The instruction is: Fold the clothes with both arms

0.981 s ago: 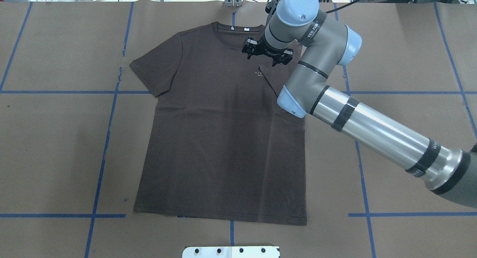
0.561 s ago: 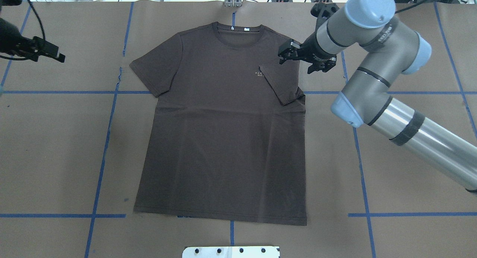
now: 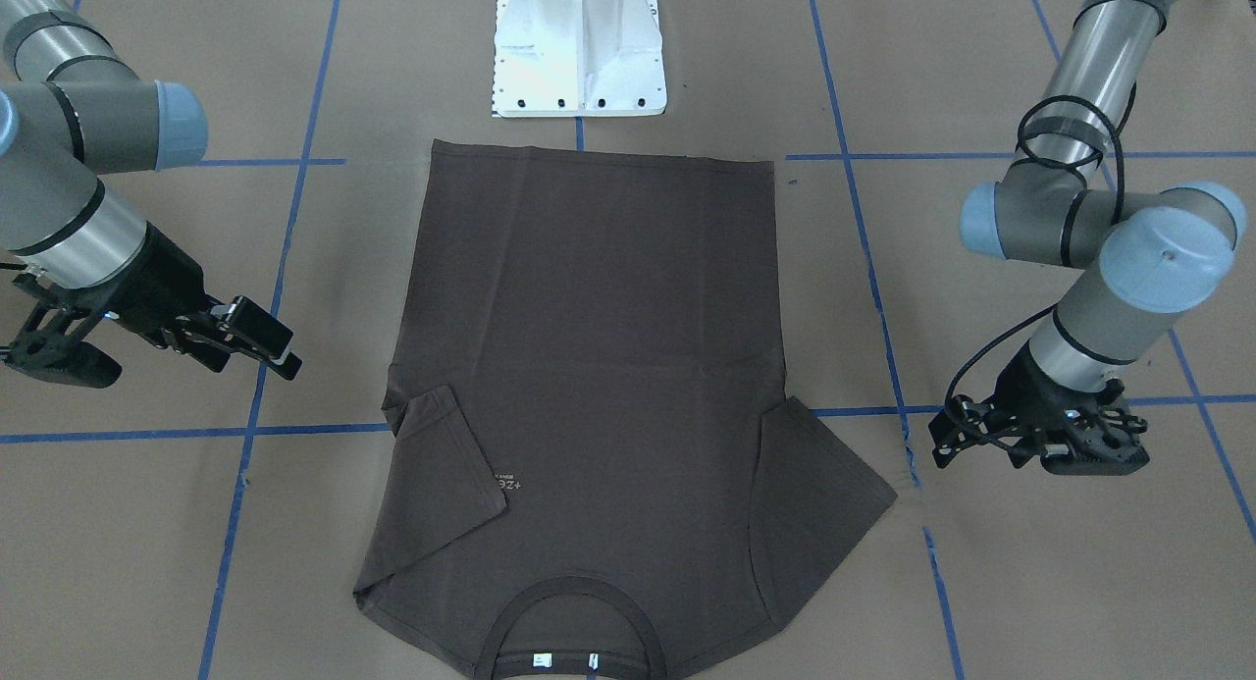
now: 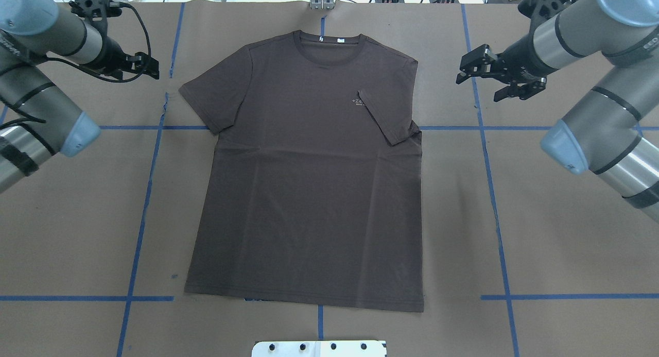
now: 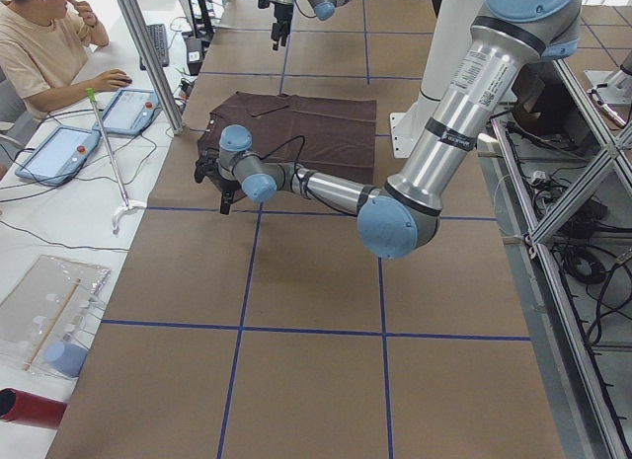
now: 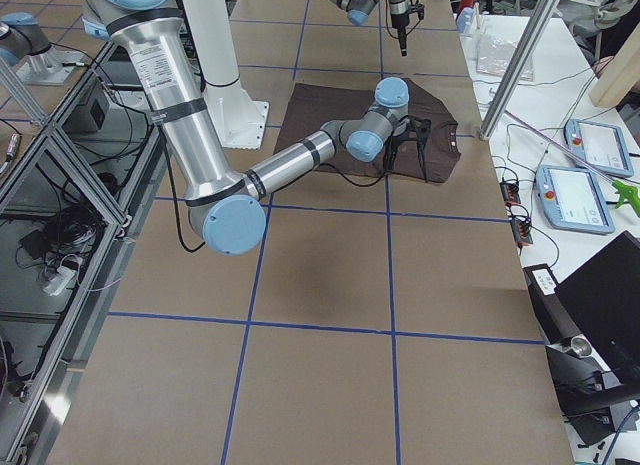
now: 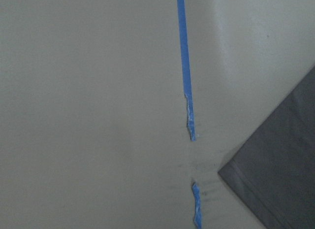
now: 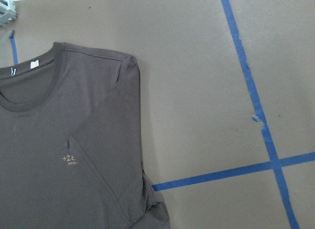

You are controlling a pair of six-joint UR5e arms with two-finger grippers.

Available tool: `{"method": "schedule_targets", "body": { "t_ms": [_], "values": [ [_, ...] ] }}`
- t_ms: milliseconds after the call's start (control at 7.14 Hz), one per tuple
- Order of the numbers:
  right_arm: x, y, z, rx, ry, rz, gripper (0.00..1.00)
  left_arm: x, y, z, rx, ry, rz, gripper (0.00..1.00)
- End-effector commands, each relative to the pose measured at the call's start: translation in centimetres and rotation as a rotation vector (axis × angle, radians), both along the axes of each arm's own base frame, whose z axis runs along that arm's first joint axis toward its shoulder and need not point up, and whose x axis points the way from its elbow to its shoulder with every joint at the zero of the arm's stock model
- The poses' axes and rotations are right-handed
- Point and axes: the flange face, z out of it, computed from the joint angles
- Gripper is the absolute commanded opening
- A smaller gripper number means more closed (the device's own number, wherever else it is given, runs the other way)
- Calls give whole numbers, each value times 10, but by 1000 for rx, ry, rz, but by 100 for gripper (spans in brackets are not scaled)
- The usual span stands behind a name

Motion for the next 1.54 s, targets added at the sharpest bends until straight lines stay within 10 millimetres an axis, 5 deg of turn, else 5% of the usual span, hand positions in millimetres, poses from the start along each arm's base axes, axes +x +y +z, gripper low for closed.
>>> {"method": "schedule_targets", "body": {
  "t_ms": [0, 140, 701, 841, 1121, 1401],
  "values": [
    [9, 4, 7, -2, 5, 10, 100, 49, 0, -6, -16, 3, -20, 82],
    [9, 4, 7, -1, 7, 12, 100, 80, 0, -13, 5, -30, -25, 78],
    [10, 5, 12, -4, 14, 15, 100, 90, 1, -10, 16, -49, -19, 52],
    [10, 6, 13, -6, 15, 13, 100, 92, 1, -11, 18, -47, -18, 28],
    [10, 6, 15, -8, 16, 13, 100, 96, 0, -18, 24, -44, -14, 0],
    [10, 6, 14, -8, 16, 13, 100, 98, -5, -52, 50, -1, -17, 0]
  ]
}}
